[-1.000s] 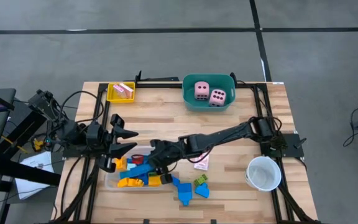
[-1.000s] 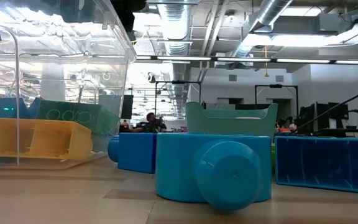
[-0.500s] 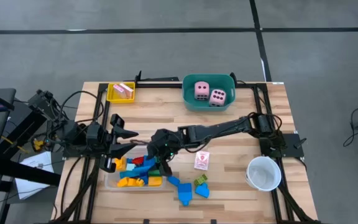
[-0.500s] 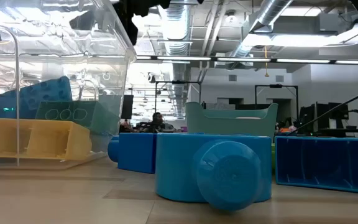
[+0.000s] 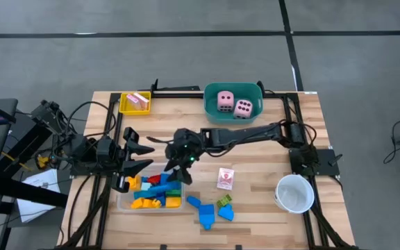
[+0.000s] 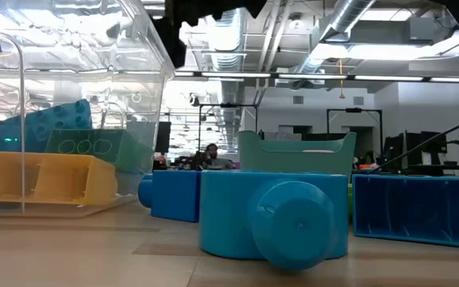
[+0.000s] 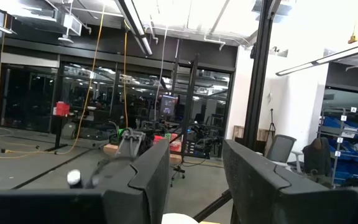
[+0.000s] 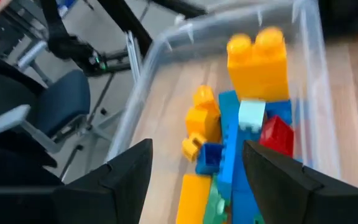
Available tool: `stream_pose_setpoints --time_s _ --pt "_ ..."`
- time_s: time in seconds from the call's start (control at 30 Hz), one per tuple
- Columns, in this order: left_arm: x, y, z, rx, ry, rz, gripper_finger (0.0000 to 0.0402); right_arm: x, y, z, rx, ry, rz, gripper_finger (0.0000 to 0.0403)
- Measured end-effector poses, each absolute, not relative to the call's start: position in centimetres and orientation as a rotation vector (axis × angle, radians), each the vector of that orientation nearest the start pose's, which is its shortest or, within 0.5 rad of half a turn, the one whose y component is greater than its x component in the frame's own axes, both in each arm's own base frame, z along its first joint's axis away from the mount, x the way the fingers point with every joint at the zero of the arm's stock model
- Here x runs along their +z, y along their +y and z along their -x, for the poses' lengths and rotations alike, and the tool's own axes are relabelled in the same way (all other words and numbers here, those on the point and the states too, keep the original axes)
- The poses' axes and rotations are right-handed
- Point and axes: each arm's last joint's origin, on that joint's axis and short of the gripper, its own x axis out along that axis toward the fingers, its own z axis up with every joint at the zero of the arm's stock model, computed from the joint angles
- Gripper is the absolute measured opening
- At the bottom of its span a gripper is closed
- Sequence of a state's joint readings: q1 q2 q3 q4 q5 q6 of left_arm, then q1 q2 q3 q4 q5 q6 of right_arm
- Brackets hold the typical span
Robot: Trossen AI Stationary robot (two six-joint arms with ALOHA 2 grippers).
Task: Pick & Place Toys
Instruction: Put the red playing card into the yellow bin
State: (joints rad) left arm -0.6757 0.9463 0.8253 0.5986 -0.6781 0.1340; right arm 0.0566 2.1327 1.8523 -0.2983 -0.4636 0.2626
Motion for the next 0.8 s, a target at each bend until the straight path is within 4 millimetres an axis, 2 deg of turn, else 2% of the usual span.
stream_pose_setpoints --time_s 0.2,0.33,0.47,0.67,0.8 --pt "38.9 -10.8 -16.4 0.027 -0.37 0.166 0.0145 28.7 3.9 -47.9 0.394 0.616 -0.336 0.024" --pt "38.9 -10.9 -16.5 0.027 -0.365 0.162 0.0145 30.3 3.7 -46.5 0.326 0.638 -0.27 0.024" --pt "38.8 -10.9 -16.5 0.025 -0.358 0.156 0.0145 31.4 3.6 -44.6 0.26 0.73 -0.203 0.024" --pt "38.8 -10.9 -16.5 0.027 -0.358 0.157 0.0145 31.5 4.2 -41.5 0.162 0.932 -0.105 0.024" --pt "38.8 -10.9 -16.5 0.028 -0.358 0.163 0.0145 30.4 5.0 -39.7 0.115 0.992 -0.13 0.024"
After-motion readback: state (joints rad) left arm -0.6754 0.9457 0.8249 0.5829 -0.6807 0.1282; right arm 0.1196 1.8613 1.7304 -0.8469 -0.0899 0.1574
